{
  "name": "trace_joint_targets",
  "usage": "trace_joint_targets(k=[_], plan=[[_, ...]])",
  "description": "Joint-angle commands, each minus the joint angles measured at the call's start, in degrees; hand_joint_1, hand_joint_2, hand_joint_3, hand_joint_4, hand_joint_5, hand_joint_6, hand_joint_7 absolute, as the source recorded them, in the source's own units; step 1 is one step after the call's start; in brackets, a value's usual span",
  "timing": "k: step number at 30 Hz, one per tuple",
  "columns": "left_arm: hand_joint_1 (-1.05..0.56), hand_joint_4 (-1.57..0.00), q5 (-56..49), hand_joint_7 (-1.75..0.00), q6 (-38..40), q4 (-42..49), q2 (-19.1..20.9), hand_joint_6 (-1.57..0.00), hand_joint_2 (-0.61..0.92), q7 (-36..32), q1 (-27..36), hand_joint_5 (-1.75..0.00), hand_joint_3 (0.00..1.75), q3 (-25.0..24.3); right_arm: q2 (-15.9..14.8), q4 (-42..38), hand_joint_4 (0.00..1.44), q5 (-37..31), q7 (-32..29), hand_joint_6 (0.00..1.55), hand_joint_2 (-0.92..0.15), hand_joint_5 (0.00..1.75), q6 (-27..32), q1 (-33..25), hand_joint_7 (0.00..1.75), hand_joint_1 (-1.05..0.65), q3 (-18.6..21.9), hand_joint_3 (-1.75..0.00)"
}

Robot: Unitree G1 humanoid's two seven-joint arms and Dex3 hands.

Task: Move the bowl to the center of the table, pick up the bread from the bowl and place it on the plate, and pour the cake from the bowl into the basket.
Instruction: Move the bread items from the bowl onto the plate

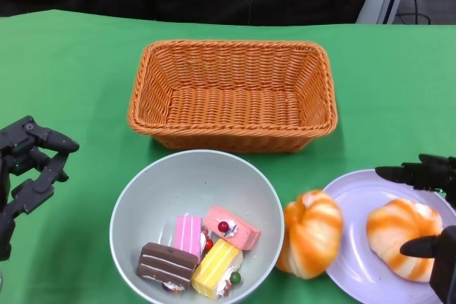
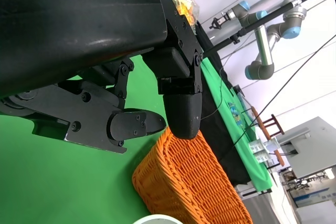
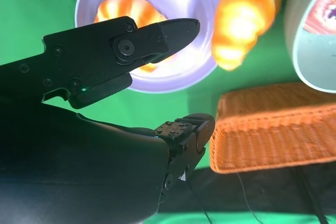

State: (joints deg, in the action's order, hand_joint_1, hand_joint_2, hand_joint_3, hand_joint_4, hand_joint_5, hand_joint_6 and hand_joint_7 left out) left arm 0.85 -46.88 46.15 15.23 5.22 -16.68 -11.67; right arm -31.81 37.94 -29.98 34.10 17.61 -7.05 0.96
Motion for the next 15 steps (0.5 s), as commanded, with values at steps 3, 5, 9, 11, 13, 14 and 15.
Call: trace_joint_targets(k=[3,5,9,11,13,14,15], plan=[[-0.08,-0.74,0.26,-1.14,-0.96,0.31,1.32,-0.75,0.92,0.17,-0.44,-1.54,0.44,-0.23,-0.74,2.54,0.06,0.56,0.9,0.41,-0.92,0.01,1.53,-0.5,0.0,-0.64,0.59,-0.06],[-0.07,-0.74,0.35,-1.14,-0.84,0.24,1.26,-0.75,0.92,0.21,-0.43,-1.54,0.43,-0.24,-0.84,3.03,0.06,0.46,0.99,0.41,-0.92,0.01,1.66,-0.59,0.0,-0.64,0.51,-0.06],[-0.07,-0.73,0.35,-1.14,-0.88,0.21,1.22,-0.75,0.92,0.09,-0.46,-1.54,0.44,-0.28,-0.72,3.35,0.08,0.47,0.59,0.41,-0.92,0.02,0.95,-1.09,0.0,-0.63,0.31,-0.06],[-0.07,-0.73,0.31,-1.14,-0.97,0.31,1.28,-0.75,0.92,0.09,-0.51,-1.54,0.45,-0.31,-0.7,3.25,0.08,0.65,0.49,0.41,-0.92,0.02,0.55,-1.29,0.0,-0.63,0.26,-0.06],[-0.07,-0.74,0.57,-1.15,-1.03,0.38,1.29,-0.75,0.92,0.38,-0.53,-1.54,0.45,-0.35,-0.66,3.28,0.08,0.67,0.51,0.41,-0.92,0.02,0.44,-1.47,0.0,-0.63,0.16,-0.06],[-0.07,-0.74,0.64,-1.15,-1.0,0.35,1.31,-0.75,0.92,0.45,-0.51,-1.54,0.45,-0.36,-0.62,3.35,0.08,0.59,0.53,0.41,-0.92,0.02,0.49,-1.55,0.0,-0.63,0.07,-0.06],[-0.07,-0.74,0.68,-1.15,-0.94,0.3,1.31,-0.75,0.92,0.47,-0.49,-1.54,0.45,-0.37,-0.58,3.44,0.08,0.48,0.51,0.41,-0.92,0.02,0.57,-1.63,0.0,-0.63,0.01,-0.06]])
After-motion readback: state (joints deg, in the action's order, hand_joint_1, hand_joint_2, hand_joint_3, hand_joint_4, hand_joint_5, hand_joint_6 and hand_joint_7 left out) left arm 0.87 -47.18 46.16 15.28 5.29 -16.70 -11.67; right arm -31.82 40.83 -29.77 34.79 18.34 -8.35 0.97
